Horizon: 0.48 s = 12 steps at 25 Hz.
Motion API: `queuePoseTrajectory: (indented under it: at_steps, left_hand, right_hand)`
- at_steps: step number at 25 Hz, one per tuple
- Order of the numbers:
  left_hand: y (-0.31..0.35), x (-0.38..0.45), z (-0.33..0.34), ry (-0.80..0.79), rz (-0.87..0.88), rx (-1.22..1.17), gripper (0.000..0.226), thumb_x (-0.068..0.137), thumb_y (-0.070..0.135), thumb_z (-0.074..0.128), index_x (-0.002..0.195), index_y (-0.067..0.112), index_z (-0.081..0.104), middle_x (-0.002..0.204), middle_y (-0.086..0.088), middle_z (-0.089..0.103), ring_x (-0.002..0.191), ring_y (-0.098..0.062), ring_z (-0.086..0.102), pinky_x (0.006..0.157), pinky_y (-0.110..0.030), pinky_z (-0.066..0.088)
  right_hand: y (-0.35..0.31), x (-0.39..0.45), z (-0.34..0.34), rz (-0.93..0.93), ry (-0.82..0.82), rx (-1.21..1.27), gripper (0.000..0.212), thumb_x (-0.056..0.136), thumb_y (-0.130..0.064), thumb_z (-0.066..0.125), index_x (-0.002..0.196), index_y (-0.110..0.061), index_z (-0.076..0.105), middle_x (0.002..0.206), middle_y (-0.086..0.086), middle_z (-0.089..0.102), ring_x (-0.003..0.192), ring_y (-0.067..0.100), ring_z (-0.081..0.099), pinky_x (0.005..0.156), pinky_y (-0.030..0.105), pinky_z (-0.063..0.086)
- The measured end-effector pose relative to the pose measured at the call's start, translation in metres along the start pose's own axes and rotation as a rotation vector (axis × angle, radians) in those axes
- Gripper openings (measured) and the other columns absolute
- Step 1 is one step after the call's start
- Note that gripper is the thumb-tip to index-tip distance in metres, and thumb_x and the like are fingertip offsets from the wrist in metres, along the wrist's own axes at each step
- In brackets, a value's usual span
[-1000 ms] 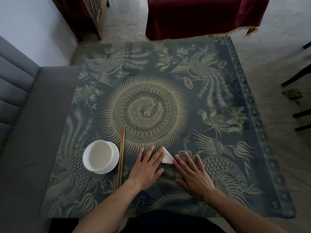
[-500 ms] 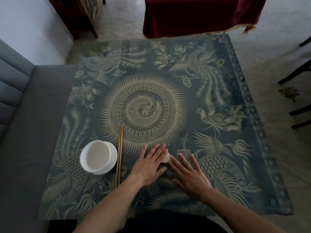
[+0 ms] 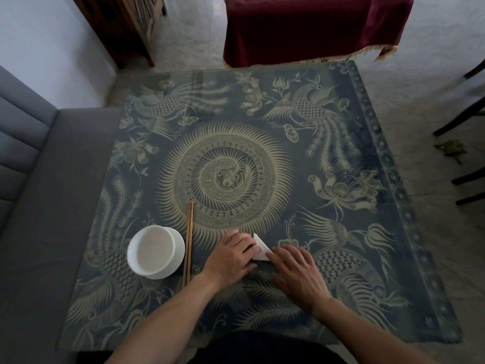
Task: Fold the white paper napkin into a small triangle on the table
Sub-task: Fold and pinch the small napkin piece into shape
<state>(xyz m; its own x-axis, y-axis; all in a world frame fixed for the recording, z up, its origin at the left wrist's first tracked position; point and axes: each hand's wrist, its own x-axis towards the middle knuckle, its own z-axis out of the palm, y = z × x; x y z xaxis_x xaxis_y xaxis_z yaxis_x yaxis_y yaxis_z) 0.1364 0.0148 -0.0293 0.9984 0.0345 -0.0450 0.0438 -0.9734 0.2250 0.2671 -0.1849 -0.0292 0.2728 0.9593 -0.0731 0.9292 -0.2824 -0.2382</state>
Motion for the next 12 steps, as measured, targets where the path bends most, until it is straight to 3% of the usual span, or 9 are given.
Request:
queuePoseTrajectory:
  at_steps: [4,8,12]
  left_hand:
    - [-0.005,0.003,-0.005,0.040,0.056,0.030,0.026,0.086,0.035,0.069,0.106,0.019,0.065,0.105,0.001,0.064,0.104,-0.022,0.058,0.091,-0.038,0.048]
    - [-0.002,0.002,-0.003,0.086,0.099,0.112,0.007,0.090,0.023,0.065,0.092,0.017,0.069,0.094,-0.001,0.066,0.091,-0.023,0.062,0.083,-0.037,0.049]
    - [0.005,0.005,0.000,0.130,0.084,0.177,0.006,0.088,0.012,0.065,0.083,0.015,0.068,0.084,-0.003,0.066,0.081,-0.024,0.061,0.078,-0.039,0.050]
  right_hand:
    - [-0.005,0.013,-0.005,0.044,0.074,0.052,0.038,0.082,-0.034,0.073,0.116,-0.020,0.066,0.110,-0.001,0.064,0.097,0.023,0.061,0.078,0.037,0.052]
    - [-0.003,0.019,-0.006,0.039,0.131,0.054,0.032,0.077,-0.028,0.081,0.106,-0.020,0.072,0.099,-0.002,0.067,0.085,0.023,0.062,0.067,0.037,0.052]
    - [-0.001,0.022,-0.005,0.012,0.164,0.031,0.028,0.076,-0.026,0.082,0.102,-0.020,0.073,0.095,-0.001,0.067,0.082,0.022,0.062,0.062,0.036,0.050]
